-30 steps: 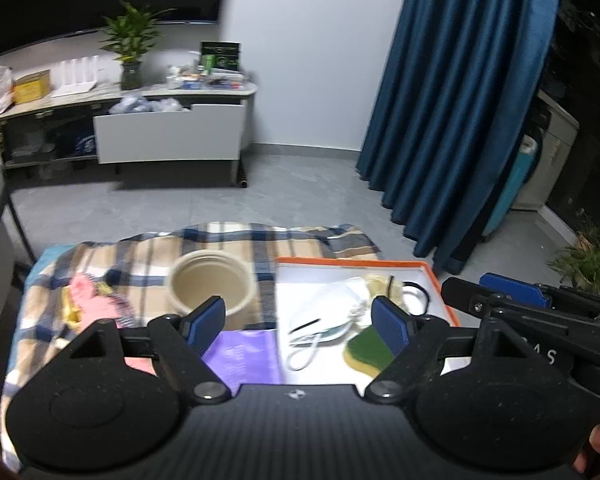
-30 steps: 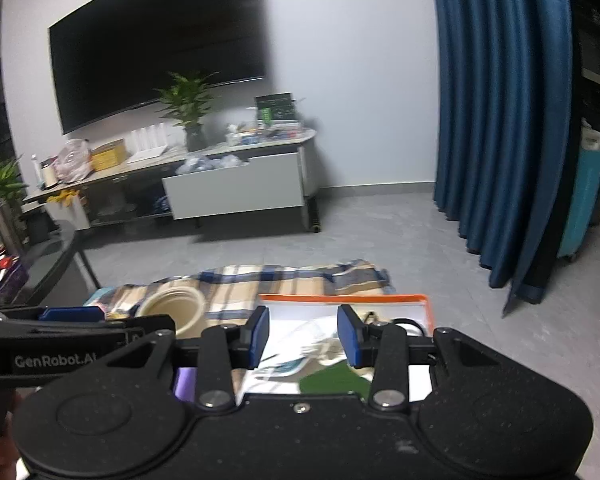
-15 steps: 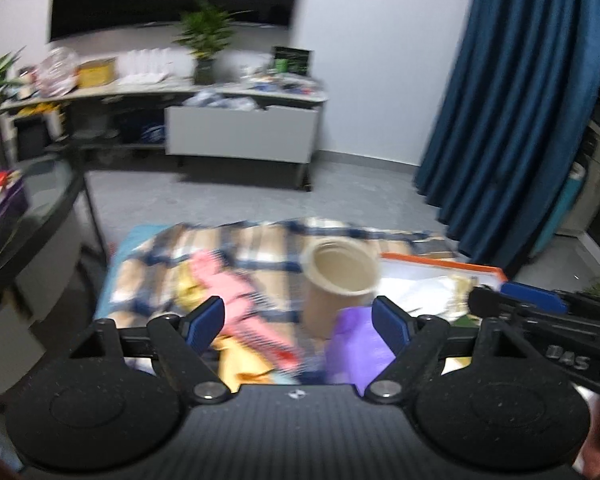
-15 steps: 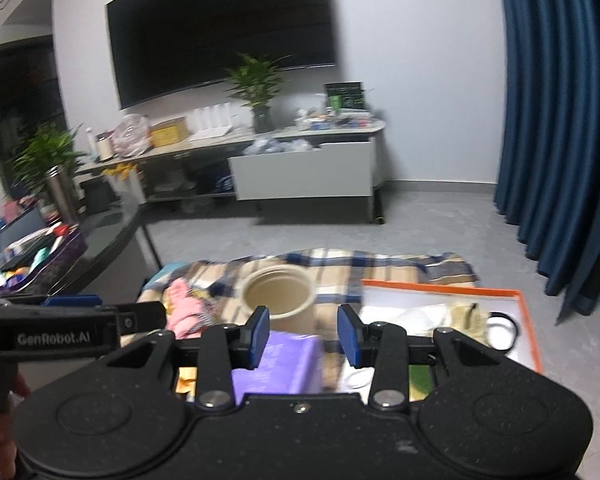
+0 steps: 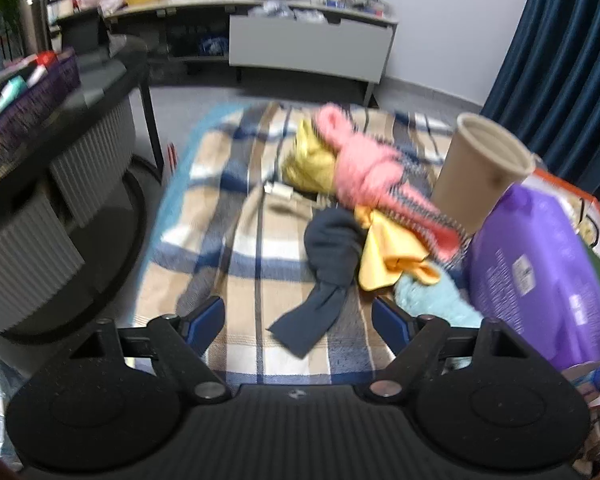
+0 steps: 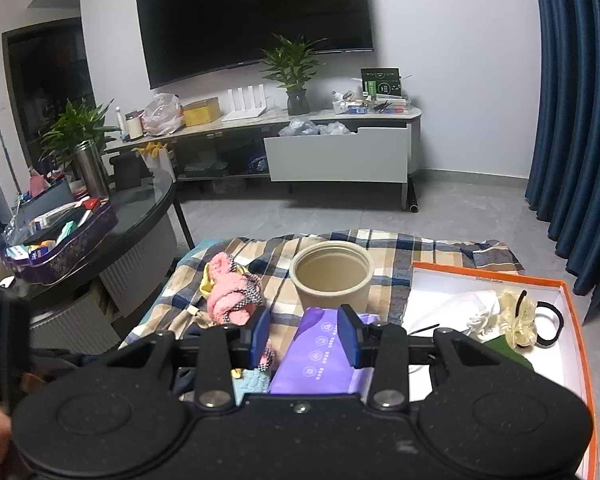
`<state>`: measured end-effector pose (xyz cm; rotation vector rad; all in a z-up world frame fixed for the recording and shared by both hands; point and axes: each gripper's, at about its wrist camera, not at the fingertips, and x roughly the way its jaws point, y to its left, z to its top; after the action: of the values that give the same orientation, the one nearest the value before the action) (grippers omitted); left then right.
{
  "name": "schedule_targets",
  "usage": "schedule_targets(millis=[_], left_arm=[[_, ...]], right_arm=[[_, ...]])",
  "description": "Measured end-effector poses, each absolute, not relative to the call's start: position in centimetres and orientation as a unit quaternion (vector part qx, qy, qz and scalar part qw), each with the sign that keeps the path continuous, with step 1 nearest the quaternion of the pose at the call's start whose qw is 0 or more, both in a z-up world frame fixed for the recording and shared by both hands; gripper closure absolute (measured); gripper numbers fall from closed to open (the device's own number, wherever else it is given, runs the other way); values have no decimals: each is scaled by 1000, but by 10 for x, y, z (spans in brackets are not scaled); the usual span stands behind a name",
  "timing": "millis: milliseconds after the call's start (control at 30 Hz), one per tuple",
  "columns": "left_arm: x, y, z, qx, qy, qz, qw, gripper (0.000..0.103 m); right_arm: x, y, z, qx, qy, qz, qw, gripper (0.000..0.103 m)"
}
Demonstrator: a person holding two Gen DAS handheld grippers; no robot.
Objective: Organize soft objects
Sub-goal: 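Move both tools back over the pile of soft items on the blanket, then grasp the navy sock with the left tool while the right tool grasps the pink fluffy toy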
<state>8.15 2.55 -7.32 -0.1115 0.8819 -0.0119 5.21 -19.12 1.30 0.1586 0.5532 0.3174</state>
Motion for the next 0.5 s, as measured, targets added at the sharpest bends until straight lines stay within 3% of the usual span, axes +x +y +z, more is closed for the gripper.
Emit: schedule_targets(millis=[500], left_arm=[[131, 29, -101, -58, 417, -23, 907, 19]], right_arm=[[67, -179, 6, 71, 279, 165, 943, 56]])
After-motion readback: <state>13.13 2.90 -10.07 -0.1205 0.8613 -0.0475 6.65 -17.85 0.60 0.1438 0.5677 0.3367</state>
